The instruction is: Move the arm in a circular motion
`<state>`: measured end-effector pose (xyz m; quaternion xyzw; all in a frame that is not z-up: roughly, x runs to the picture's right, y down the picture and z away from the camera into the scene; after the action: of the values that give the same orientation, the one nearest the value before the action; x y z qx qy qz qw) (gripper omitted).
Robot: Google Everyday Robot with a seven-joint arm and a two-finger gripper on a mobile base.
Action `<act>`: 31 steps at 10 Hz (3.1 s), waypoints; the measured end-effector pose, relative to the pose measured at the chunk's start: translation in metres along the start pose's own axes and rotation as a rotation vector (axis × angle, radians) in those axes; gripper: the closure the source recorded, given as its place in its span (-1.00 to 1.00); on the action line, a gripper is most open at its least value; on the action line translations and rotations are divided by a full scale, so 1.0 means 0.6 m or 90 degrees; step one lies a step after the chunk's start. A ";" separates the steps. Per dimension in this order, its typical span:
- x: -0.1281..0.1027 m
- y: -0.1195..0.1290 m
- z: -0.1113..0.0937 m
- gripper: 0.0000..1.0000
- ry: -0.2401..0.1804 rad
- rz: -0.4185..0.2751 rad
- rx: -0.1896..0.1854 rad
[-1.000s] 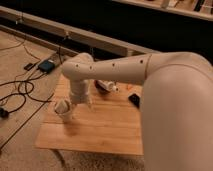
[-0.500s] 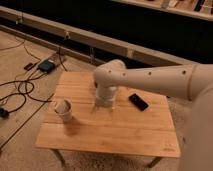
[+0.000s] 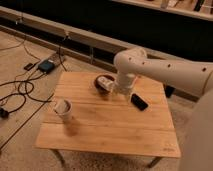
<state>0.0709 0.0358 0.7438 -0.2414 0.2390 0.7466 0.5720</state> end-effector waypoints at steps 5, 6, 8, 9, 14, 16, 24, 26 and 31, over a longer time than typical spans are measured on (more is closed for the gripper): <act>-0.086 0.200 -0.029 -0.30 -0.022 -0.124 0.027; -0.087 0.224 -0.027 -0.30 -0.024 -0.144 0.029; -0.058 0.293 -0.015 -0.30 -0.015 -0.210 0.028; -0.037 0.323 -0.006 -0.30 -0.008 -0.240 0.025; 0.094 0.420 0.038 -0.30 0.029 -0.367 0.008; 0.129 0.414 0.052 -0.30 0.040 -0.381 0.007; 0.218 0.243 0.098 -0.30 0.076 -0.260 -0.005; 0.215 0.200 0.099 -0.30 0.073 -0.220 -0.008; 0.169 0.078 0.086 -0.30 0.053 -0.103 -0.008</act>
<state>-0.0019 0.1325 0.7233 -0.2943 0.2375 0.6891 0.6182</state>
